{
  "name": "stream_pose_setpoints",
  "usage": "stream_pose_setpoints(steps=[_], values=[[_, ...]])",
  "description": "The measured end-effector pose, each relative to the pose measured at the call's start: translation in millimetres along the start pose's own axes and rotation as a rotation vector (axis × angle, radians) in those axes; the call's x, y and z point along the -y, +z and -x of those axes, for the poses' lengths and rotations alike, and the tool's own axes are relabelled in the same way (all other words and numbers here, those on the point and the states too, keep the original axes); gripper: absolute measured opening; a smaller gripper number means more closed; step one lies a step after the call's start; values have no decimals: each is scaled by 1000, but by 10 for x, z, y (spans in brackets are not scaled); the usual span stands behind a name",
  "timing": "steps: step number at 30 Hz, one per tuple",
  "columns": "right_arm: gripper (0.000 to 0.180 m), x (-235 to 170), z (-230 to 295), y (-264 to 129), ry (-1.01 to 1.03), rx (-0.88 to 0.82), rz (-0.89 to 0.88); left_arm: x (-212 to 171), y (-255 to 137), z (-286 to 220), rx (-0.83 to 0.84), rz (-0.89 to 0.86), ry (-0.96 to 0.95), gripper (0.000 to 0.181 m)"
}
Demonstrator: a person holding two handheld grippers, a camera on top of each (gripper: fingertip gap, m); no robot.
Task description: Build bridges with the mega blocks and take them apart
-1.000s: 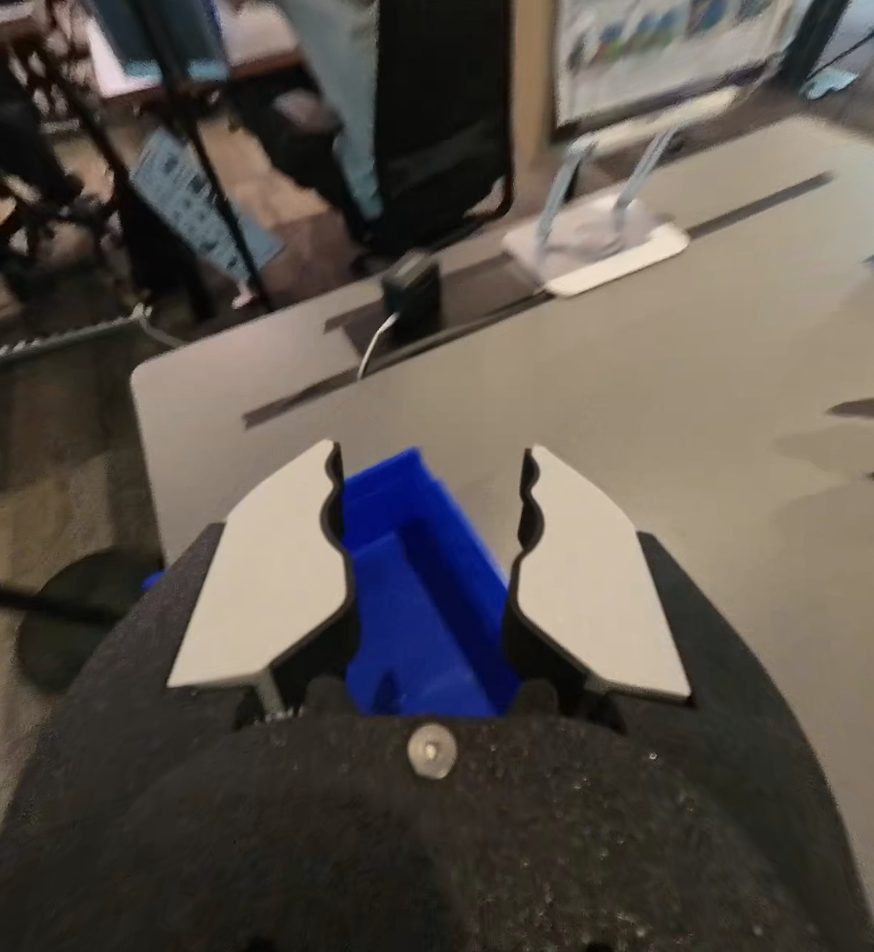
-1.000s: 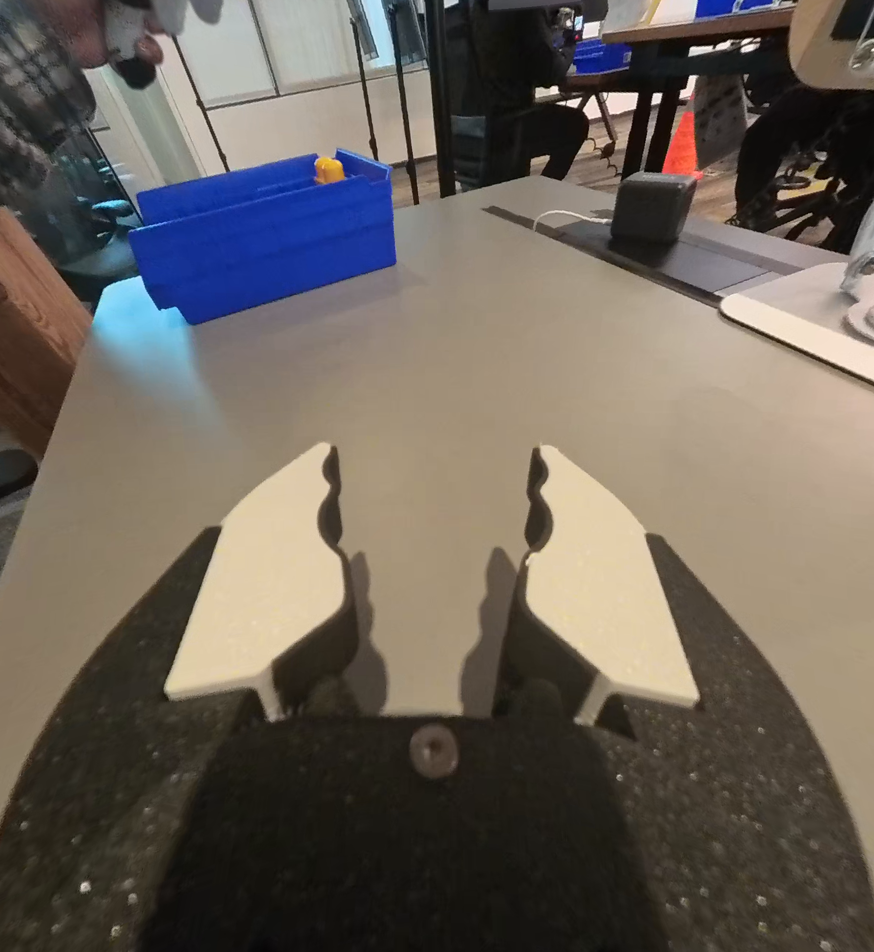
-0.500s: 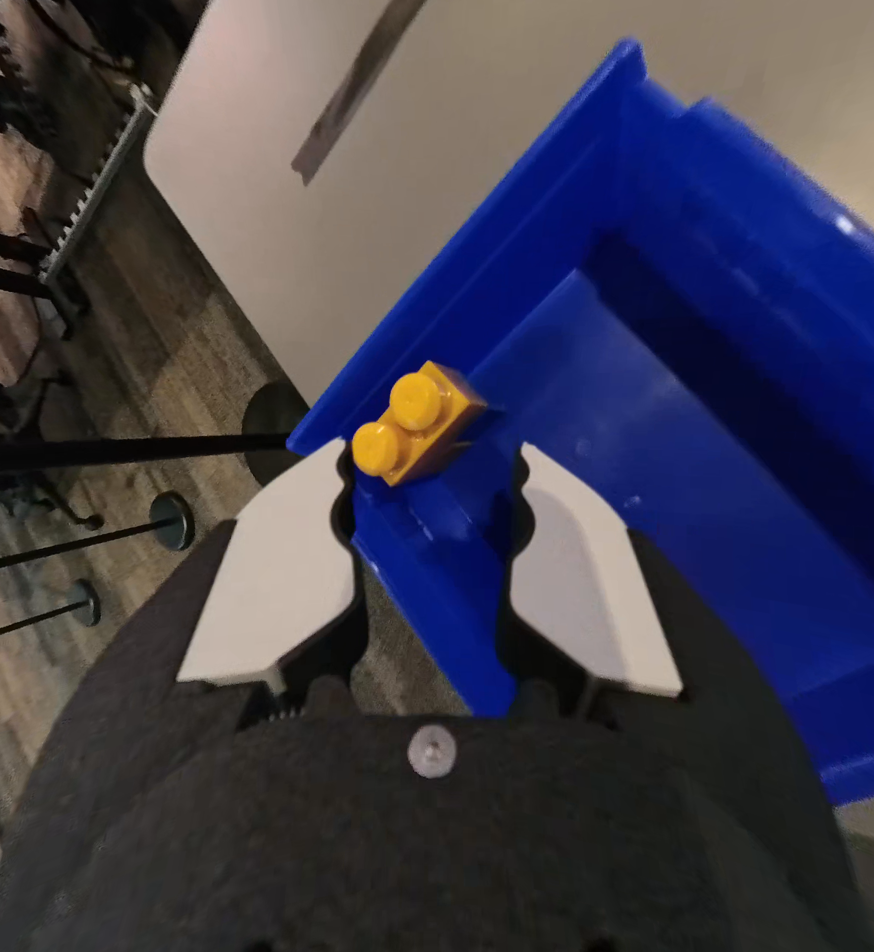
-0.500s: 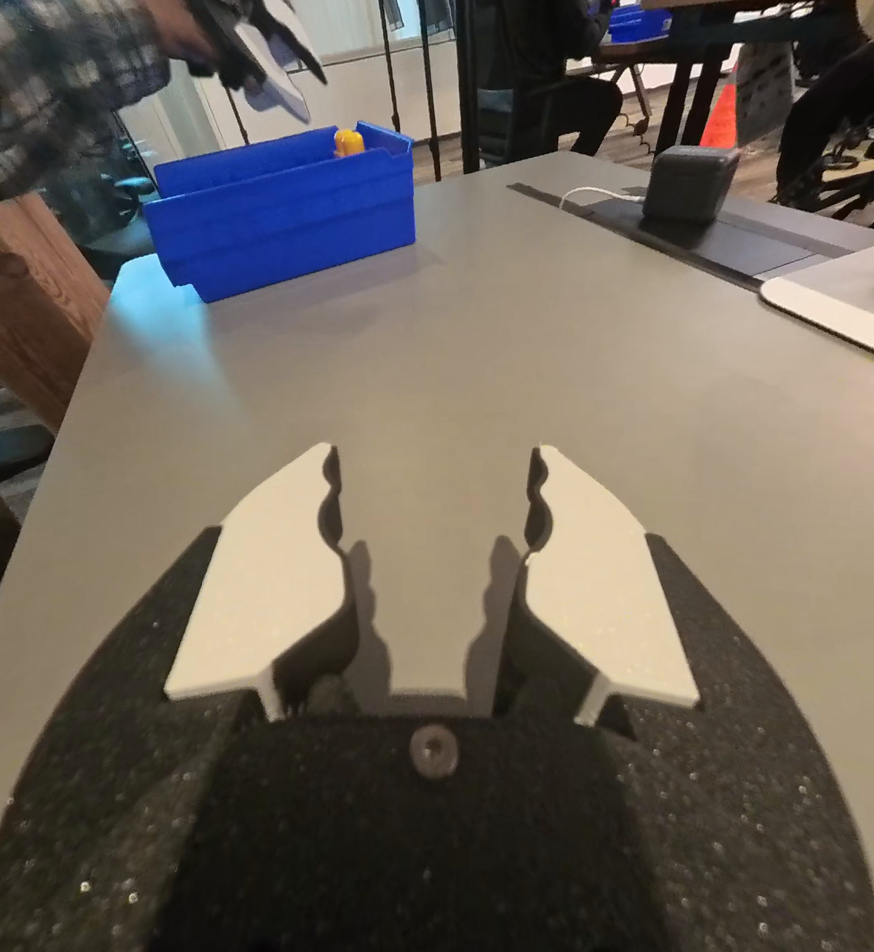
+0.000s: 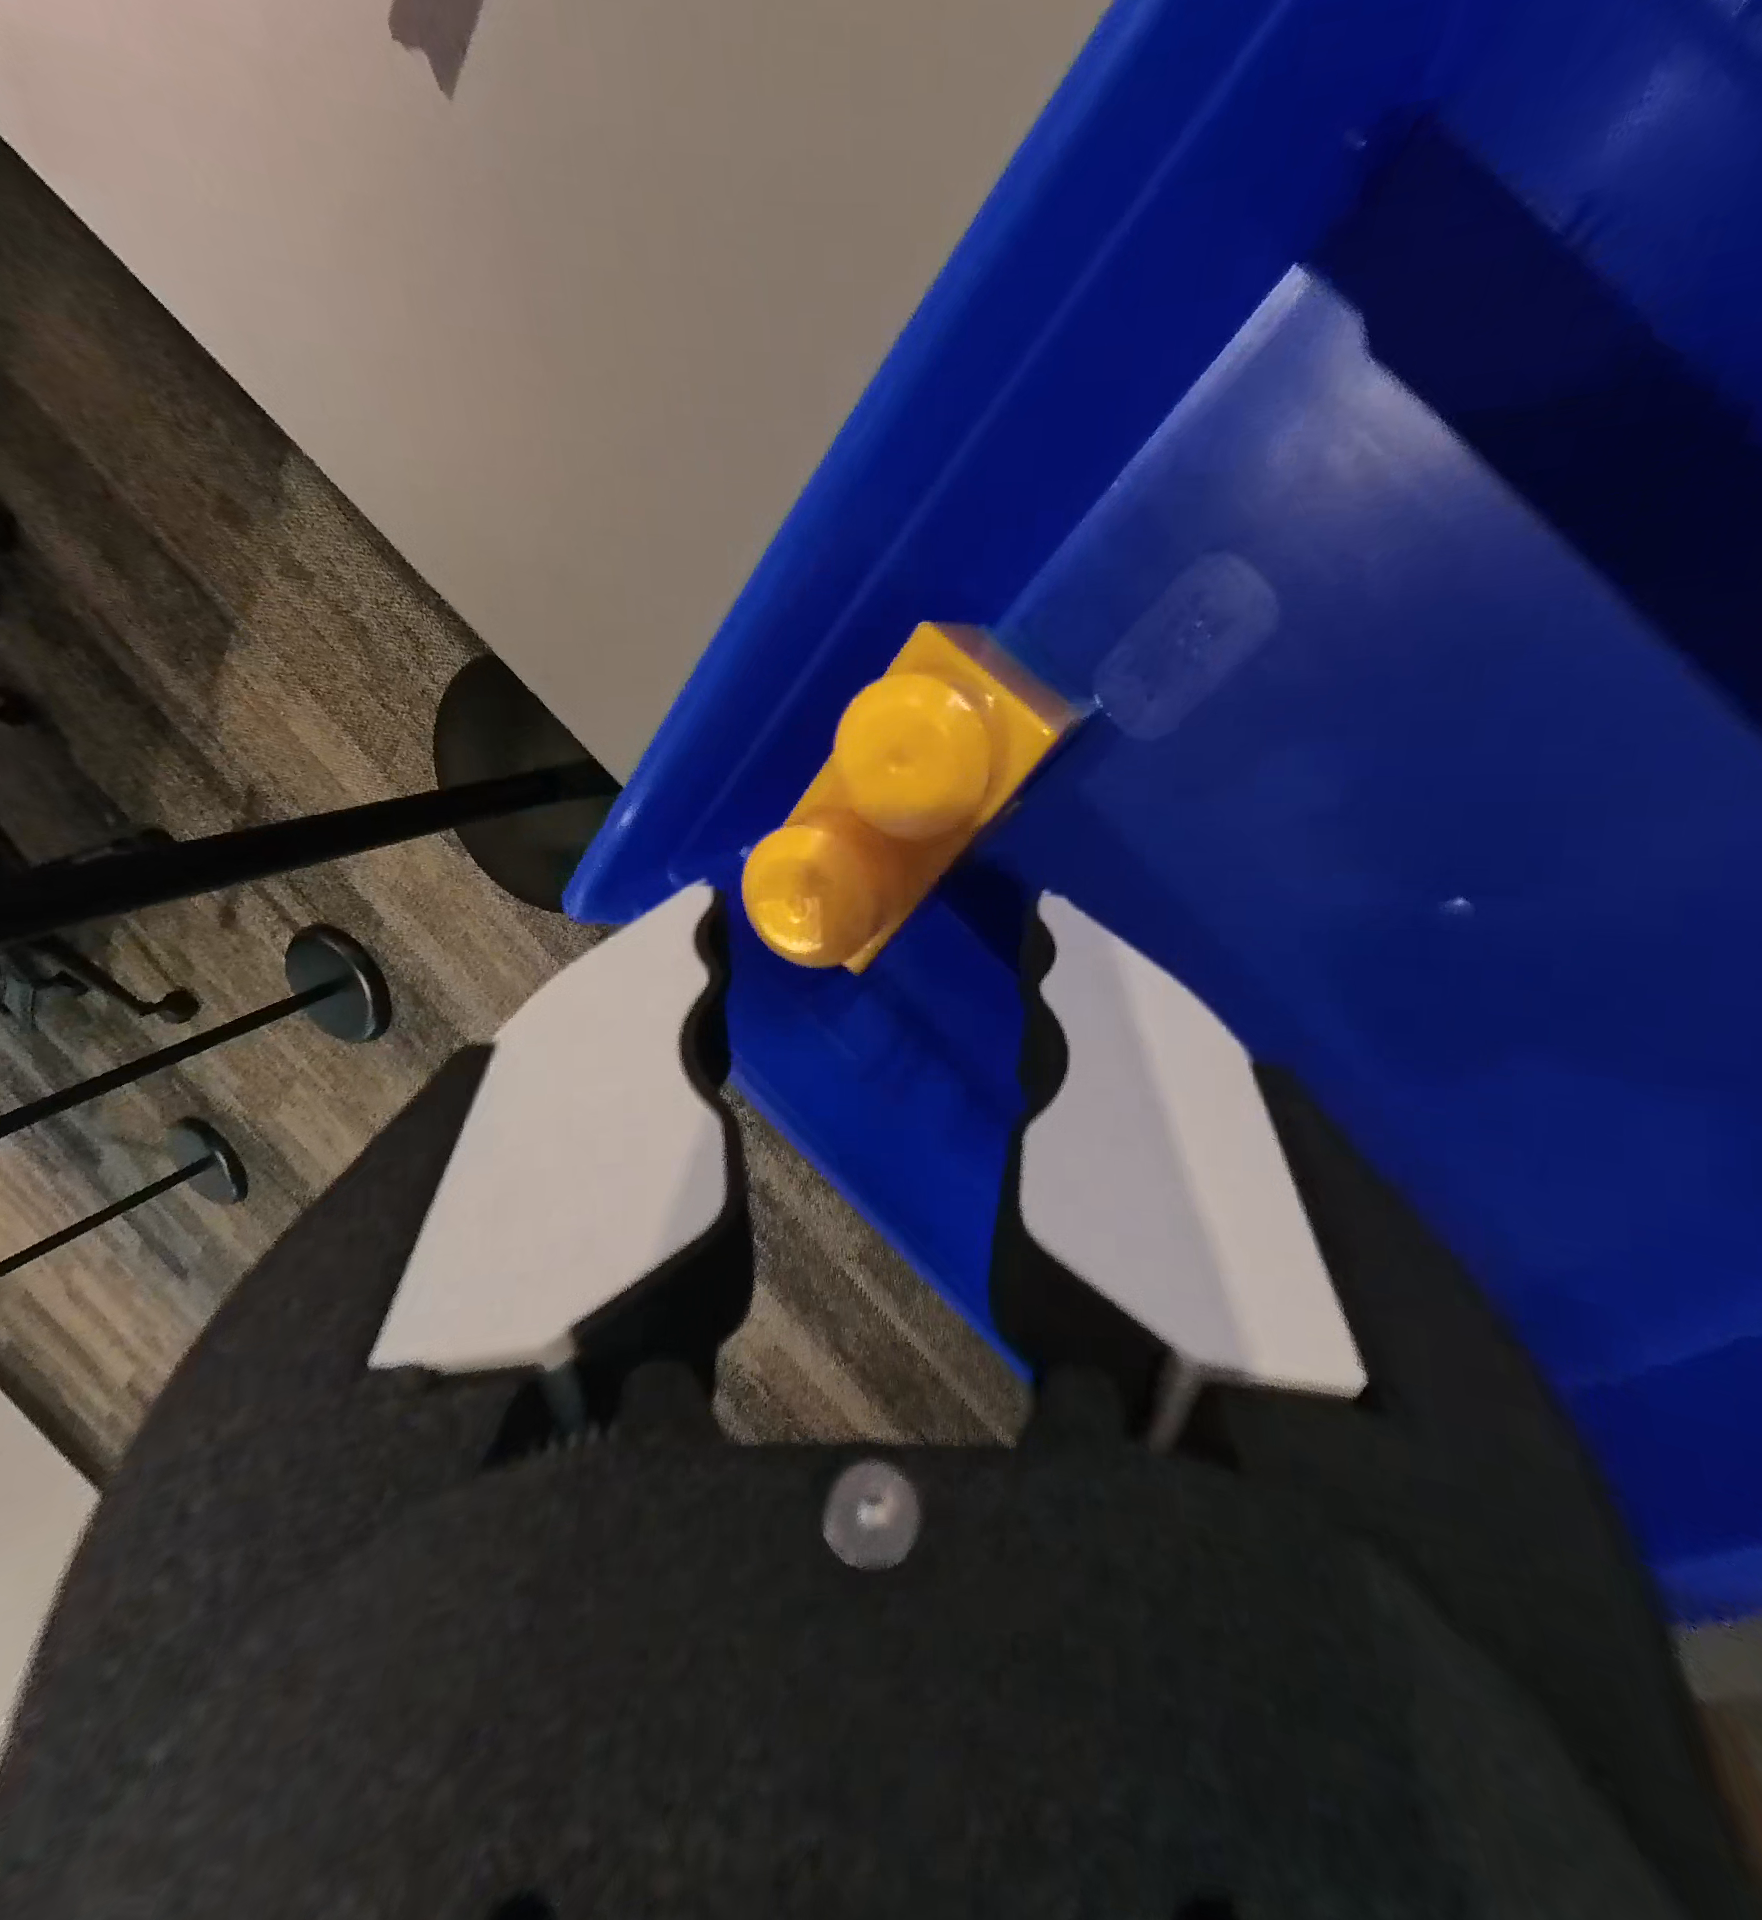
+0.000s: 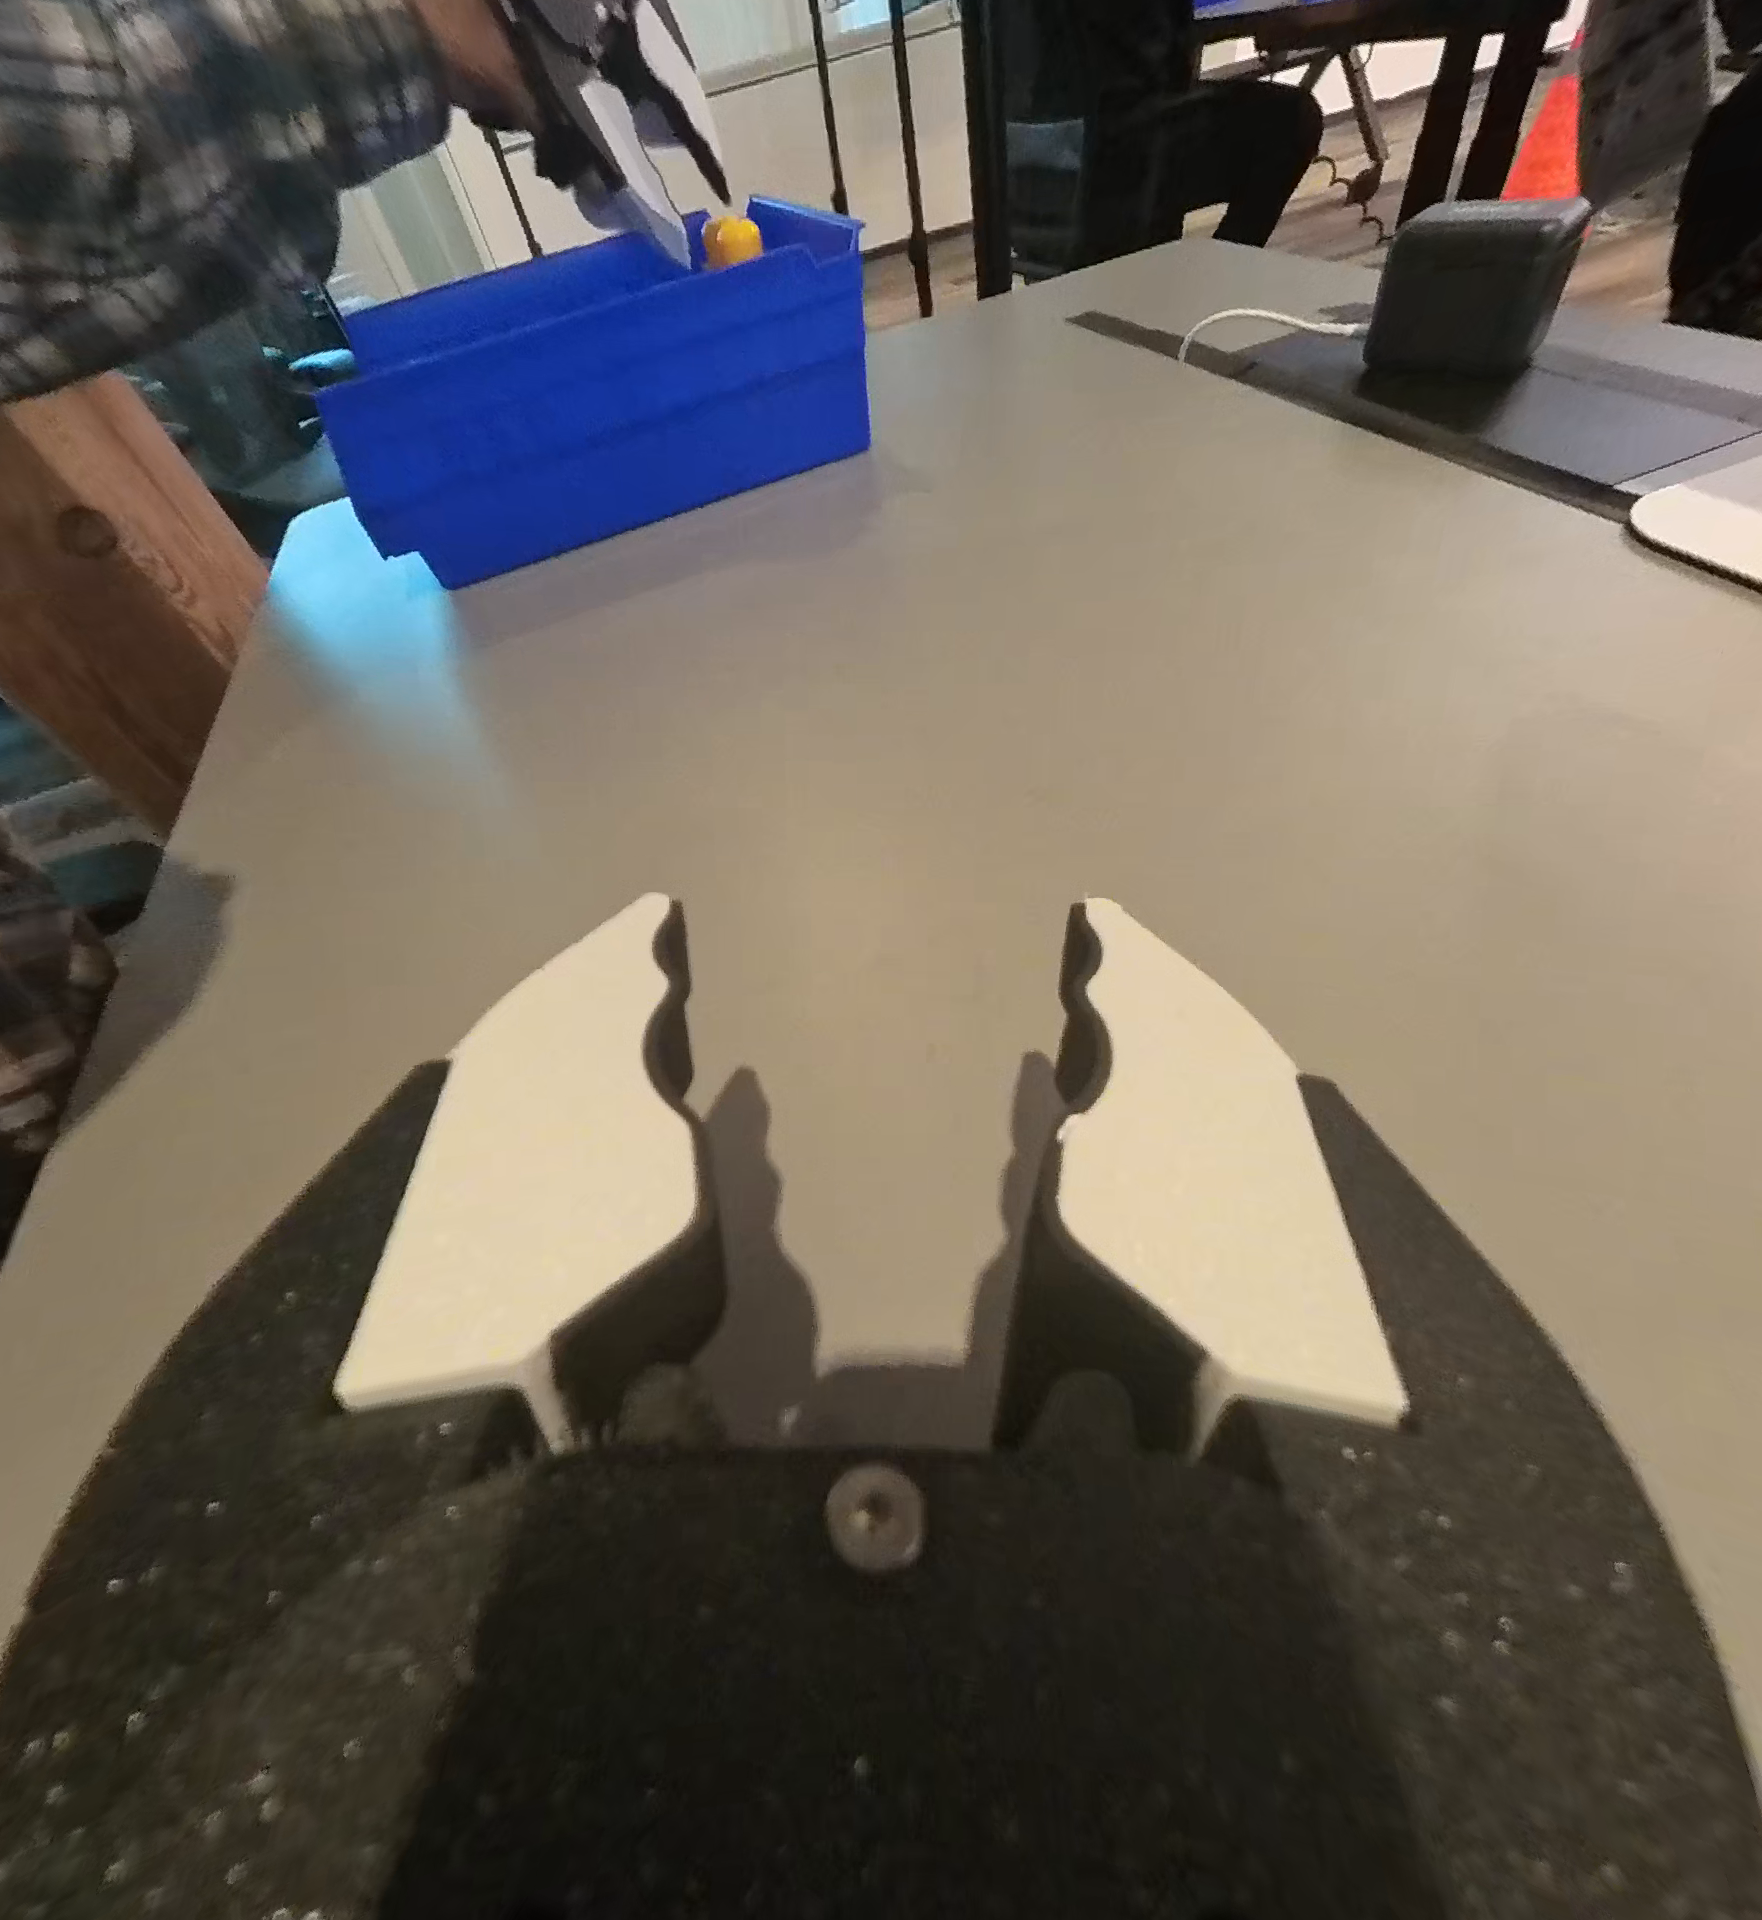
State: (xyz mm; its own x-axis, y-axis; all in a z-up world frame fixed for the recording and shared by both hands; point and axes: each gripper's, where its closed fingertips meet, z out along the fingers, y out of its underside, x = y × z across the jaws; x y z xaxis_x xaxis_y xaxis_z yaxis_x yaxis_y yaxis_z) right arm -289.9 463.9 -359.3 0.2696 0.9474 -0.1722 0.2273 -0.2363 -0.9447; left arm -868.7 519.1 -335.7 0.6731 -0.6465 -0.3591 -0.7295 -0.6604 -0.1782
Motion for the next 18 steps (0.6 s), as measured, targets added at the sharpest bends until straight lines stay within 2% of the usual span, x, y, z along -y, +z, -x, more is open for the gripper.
stream_pose_setpoints(steps=[8,12,18], values=[[68,18,-2,-20,35,20,-20,9,96,-16,-17,36,15,52],[68,21,4,-24,38,23,-21,-7,47,-85,-43,64,39,42],[68,15,40,-10,31,34,-13,-50,122,-131,-30,128,61,53]])
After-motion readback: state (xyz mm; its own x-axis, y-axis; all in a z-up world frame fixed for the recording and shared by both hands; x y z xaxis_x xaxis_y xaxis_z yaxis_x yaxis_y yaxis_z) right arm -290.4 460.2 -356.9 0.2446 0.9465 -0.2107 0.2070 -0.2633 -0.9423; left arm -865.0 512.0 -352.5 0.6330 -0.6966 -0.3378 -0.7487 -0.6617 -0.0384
